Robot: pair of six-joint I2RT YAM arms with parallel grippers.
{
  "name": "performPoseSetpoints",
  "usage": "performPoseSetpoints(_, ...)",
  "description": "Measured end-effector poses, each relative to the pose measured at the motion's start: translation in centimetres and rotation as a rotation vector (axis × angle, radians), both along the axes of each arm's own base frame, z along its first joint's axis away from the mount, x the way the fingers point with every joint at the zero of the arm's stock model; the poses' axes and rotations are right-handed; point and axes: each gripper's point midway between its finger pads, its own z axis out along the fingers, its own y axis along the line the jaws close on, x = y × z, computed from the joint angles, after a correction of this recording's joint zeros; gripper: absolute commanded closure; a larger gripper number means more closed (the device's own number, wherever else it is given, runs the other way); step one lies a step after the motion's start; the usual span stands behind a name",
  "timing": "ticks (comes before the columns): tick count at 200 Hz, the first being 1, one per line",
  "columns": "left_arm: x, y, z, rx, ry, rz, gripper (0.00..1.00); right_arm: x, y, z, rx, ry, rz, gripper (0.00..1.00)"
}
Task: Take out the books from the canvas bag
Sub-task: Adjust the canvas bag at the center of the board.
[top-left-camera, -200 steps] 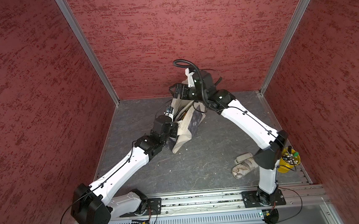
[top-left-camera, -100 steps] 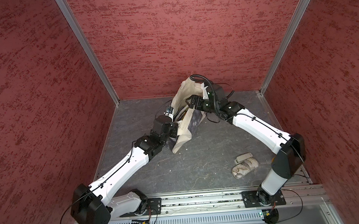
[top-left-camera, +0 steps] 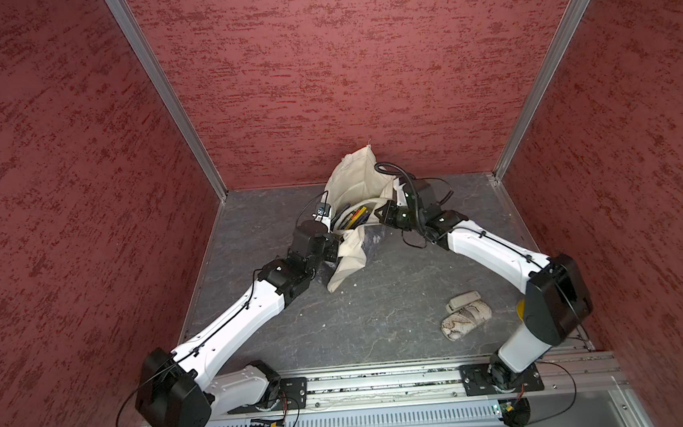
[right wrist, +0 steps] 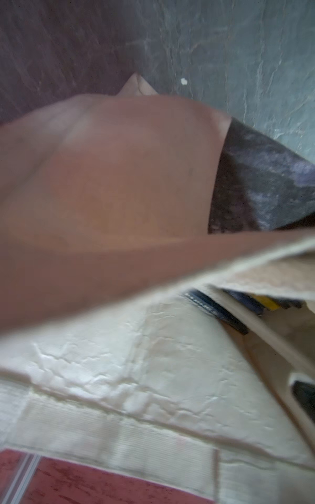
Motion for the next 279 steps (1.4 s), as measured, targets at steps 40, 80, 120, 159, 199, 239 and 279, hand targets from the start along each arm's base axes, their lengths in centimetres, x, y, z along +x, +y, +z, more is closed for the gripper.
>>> performPoseSetpoints(40, 1.4, -0.9, 0.2, 0.079, -0.076, -0.050, 1.00, -4.3, -2.8, -2.8, 0.056, -0.008, -0.045, 1.00)
performPoseSetpoints(80, 0.1, -4.0, -0.7, 0.196, -0.228, -0.203, 1.00, -8.1, -4.4, -9.2, 0.087, 0.046, -0.112, 1.00)
performPoseSetpoints(120, -2.6, -5.1, -0.7, 0.184, -0.297, -0.318, 1.00, -10.6, -4.9, -13.4, 0.154, 0.080, -0.191, 1.00)
performPoseSetpoints(159, -4.7, -6.0, -1.5, 0.193, -0.325, -0.409, 1.00, -11.5, -3.3, -17.7, 0.202, 0.151, -0.224, 1.00)
performPoseSetpoints(199, -3.9, -6.1, -2.1, 0.212, -0.348, -0.404, 1.00, -9.8, -1.0, -20.0, 0.267, 0.168, -0.259, 1.00)
performPoseSetpoints(239, -1.9, -4.8, -1.9, 0.165, -0.356, -0.335, 1.00, -5.3, 0.4, -19.1, 0.232, 0.097, -0.348, 1.00)
performPoseSetpoints(279, 0.1, -3.6, -2.7, 0.155, -0.348, -0.280, 1.00, -1.4, 0.2, -18.9, 0.203, 0.045, -0.397, 0.90)
